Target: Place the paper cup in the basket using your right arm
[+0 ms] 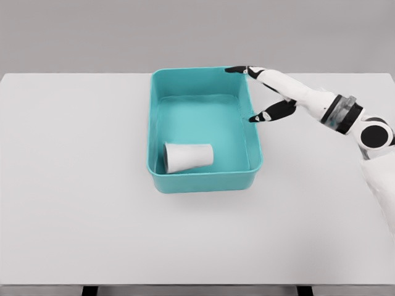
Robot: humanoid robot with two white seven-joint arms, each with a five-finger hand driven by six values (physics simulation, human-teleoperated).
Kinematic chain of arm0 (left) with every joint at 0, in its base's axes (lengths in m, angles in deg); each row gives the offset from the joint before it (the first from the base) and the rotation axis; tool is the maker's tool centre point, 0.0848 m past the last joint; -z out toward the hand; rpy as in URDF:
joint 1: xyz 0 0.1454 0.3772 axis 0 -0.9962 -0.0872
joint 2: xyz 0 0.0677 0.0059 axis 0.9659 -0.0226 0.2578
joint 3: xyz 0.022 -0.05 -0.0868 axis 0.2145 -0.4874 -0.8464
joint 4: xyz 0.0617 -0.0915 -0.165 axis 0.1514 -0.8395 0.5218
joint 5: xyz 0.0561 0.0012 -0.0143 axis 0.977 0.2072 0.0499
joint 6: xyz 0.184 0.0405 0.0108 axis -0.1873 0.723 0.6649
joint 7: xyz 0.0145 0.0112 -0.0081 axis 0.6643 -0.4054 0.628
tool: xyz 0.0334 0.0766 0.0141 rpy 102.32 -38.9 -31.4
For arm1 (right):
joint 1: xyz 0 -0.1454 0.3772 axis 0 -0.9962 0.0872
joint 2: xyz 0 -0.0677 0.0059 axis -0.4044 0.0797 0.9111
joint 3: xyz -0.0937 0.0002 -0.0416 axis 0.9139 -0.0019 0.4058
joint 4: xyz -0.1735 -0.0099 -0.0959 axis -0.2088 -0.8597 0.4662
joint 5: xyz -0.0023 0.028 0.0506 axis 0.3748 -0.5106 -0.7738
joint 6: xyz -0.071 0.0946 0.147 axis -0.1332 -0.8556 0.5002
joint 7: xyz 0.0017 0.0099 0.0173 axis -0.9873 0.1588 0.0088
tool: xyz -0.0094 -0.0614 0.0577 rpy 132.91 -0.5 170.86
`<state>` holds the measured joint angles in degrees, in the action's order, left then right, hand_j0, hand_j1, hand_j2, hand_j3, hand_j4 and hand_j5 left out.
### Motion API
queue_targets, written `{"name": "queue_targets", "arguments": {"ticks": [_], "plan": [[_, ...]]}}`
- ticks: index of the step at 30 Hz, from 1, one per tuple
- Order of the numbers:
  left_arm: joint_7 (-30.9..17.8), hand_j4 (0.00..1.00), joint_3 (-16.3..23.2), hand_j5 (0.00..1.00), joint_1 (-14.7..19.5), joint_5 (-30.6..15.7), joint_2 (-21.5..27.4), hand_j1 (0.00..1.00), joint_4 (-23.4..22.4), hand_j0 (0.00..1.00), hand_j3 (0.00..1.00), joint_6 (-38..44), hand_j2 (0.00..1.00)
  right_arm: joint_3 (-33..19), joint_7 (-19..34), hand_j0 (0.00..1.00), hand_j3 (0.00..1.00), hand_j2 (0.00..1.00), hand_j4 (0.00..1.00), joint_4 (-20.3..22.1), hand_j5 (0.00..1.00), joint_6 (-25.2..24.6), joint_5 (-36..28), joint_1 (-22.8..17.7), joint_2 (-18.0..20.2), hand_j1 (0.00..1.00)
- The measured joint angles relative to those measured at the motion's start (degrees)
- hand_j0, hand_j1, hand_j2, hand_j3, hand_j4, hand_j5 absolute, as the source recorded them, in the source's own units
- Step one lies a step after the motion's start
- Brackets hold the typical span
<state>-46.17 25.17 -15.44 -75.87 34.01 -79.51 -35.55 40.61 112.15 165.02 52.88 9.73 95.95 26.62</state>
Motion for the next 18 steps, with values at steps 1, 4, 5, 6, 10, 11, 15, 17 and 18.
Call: {"name": "queue_targets", "arguments": {"ticks": [1,4,5,6,10,11,15,17,18], "plan": [[0.0,1.0,0.0,1.0,0.0,0.0,0.0,1.0,0.0,1.0,1.0,0.0,1.0,-1.71,0.0,1.0,1.0,1.0,1.0,0.72,1.0,0.01,-2.66,-2.02,1.04,1.0],[0.0,1.0,0.0,1.0,0.0,0.0,0.0,1.0,0.0,1.0,1.0,0.0,1.0,-5.11,-0.01,1.0,1.0,1.0,1.0,4.18,1.0,0.05,-11.02,-8.09,5.46,1.0],[0.0,1.0,0.01,1.0,0.0,0.0,0.0,1.0,0.0,1.0,1.0,0.0,1.0,-6.01,-0.01,1.0,1.0,1.0,1.0,5.36,1.0,0.06,-12.84,-9.67,6.49,1.0],[0.0,1.0,0.01,1.0,0.0,0.0,0.0,1.0,0.0,1.0,1.0,0.0,1.0,-6.88,-0.01,1.0,1.0,1.0,1.0,6.31,1.0,0.06,-14.13,-11.43,7.34,1.0],[0.0,1.0,0.03,1.0,0.0,0.0,0.0,1.0,0.0,1.0,1.0,0.0,1.0,-9.48,-0.02,1.0,1.0,1.0,1.0,8.17,1.0,0.06,-16.61,-13.28,9.78,1.0],[0.0,1.0,0.05,1.0,0.0,0.0,0.0,1.0,-0.01,1.0,1.0,0.0,1.0,-9.98,-0.02,1.0,1.0,1.0,1.0,8.37,1.0,0.06,-16.87,-13.63,10.38,1.0],[0.0,1.0,0.01,1.0,0.0,0.0,0.0,1.0,-0.01,1.0,1.0,0.0,1.0,-11.76,-0.02,1.0,1.0,1.0,1.0,8.93,1.0,0.05,-17.39,-15.04,12.89,1.0],[-0.01,1.0,0.0,1.0,-0.09,0.02,0.0,1.0,-0.01,1.0,1.0,0.0,1.0,-12.09,-0.02,1.0,1.0,1.0,1.0,9.07,1.0,0.05,-17.48,-15.21,13.33,1.0],[-0.02,1.0,-0.05,1.0,-0.09,0.03,0.0,1.0,-0.03,1.0,1.0,0.02,1.0,-12.19,-0.02,1.0,1.0,1.0,1.0,9.1,1.0,0.05,-17.51,-15.3,13.45,1.0]]}}
